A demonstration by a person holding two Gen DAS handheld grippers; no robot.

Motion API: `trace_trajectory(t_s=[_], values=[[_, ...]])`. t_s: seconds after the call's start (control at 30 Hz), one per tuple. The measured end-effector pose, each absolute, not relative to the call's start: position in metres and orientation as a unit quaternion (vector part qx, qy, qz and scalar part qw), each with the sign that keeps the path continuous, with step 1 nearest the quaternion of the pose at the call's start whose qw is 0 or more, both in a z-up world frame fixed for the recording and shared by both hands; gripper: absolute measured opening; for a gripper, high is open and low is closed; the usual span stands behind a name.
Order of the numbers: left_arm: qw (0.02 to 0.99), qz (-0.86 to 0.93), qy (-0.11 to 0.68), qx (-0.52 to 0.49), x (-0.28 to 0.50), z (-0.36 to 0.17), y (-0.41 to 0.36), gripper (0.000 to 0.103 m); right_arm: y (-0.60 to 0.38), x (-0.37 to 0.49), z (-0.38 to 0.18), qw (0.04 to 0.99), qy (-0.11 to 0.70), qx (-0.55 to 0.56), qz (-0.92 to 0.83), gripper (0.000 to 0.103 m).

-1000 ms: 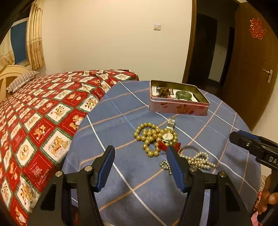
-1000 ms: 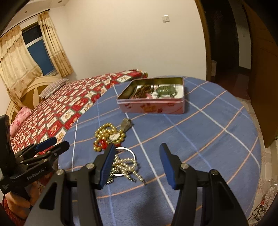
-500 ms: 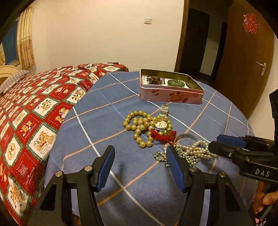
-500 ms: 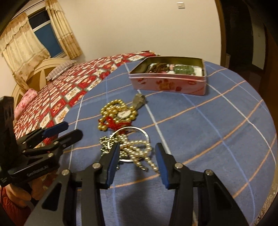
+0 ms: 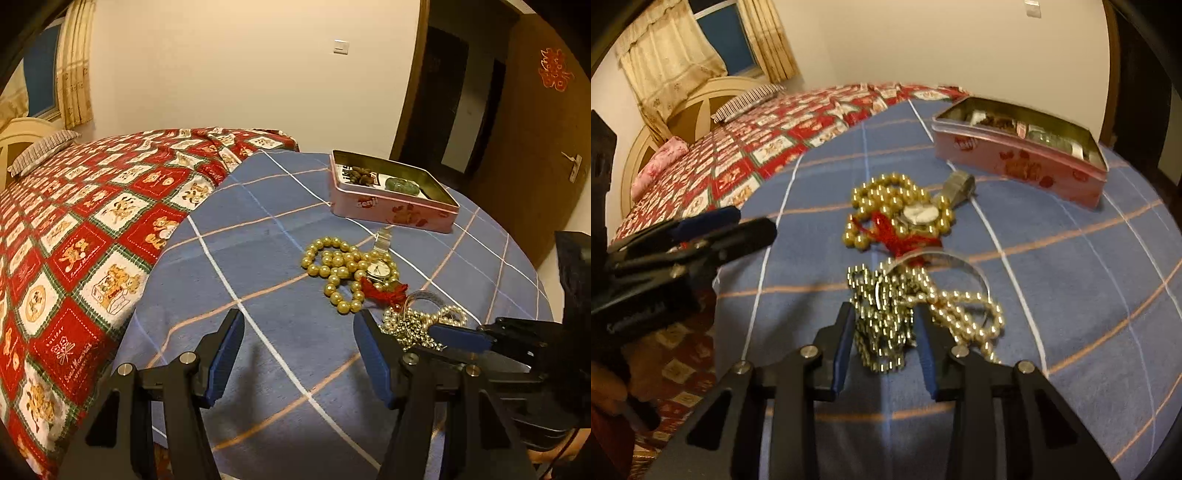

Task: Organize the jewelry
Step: 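Grasp the gold bead chain with the right gripper, then grasp the silver bangle with the left gripper while the right gripper holds the gold chain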

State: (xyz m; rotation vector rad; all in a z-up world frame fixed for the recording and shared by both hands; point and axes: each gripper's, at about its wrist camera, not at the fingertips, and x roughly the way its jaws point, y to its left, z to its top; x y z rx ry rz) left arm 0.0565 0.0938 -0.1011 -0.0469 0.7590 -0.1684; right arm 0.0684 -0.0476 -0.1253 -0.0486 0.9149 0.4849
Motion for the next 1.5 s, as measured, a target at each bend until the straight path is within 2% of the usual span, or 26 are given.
trace_trajectory(t_s=[0.03, 0.07, 0.1, 0.23, 0.43, 0.77, 0.8, 0.83, 0.9, 1.27, 1.3, 1.33, 1.43, 1.5], values=[[0.925, -0.081, 0.37, -0.023, 0.057, -0.101, 0.094, 0.062, -0.045, 0.07, -0.125, 0.867, 0.439, -0.026, 0.234, 0.038], [0.926, -0.081, 0.369, -0.023, 0.056, -0.101, 0.095, 0.062, -0.044, 0.072, -0.126, 0.865, 0.442, -0.028, 0.236, 0.033], [0.926, -0.081, 0.369, -0.024, 0.056, -0.101, 0.095, 0.062, -0.043, 0.071, -0.125, 0.867, 0.438, -0.037, 0.234, 0.019], [0.928, -0.082, 0.364, -0.023, 0.054, -0.098, 0.096, 0.062, -0.051, 0.069, -0.12, 0.867, 0.438, -0.023, 0.237, 0.014], [0.927, -0.09, 0.363, -0.021, 0.056, -0.097, 0.09, 0.062, -0.082, 0.067, -0.085, 0.876, 0.402, 0.064, 0.259, 0.014], [0.909, -0.151, 0.386, -0.036, 0.065, -0.108, 0.056, 0.062, -0.129, 0.068, -0.054, 0.911, 0.349, 0.115, 0.189, 0.014], [0.909, -0.16, 0.384, -0.031, 0.066, -0.108, 0.048, 0.061, -0.132, 0.069, -0.055, 0.911, 0.349, 0.115, 0.187, 0.014], [0.908, -0.172, 0.381, -0.023, 0.066, -0.106, 0.04, 0.054, -0.133, 0.069, -0.056, 0.911, 0.35, 0.117, 0.186, 0.014], [0.901, -0.205, 0.383, -0.014, 0.069, -0.105, 0.023, 0.047, -0.136, 0.07, -0.059, 0.909, 0.353, 0.12, 0.185, 0.014], [0.883, -0.156, 0.442, -0.017, 0.102, -0.129, 0.016, 0.047, -0.152, 0.068, -0.062, 0.91, 0.351, 0.131, 0.18, 0.014], [0.882, -0.157, 0.445, -0.017, 0.104, -0.131, 0.014, 0.042, -0.152, 0.068, -0.062, 0.909, 0.351, 0.131, 0.181, 0.014], [0.88, -0.16, 0.447, -0.018, 0.104, -0.133, 0.014, 0.03, -0.152, 0.068, -0.063, 0.909, 0.351, 0.131, 0.181, 0.014], [0.88, -0.167, 0.445, -0.007, 0.108, -0.133, 0.01, 0.021, -0.153, 0.068, -0.064, 0.908, 0.352, 0.135, 0.181, 0.014], [0.88, -0.173, 0.442, 0.01, 0.107, -0.131, 0.005, 0.008, -0.155, 0.067, -0.063, 0.909, 0.35, 0.138, 0.179, 0.014]])
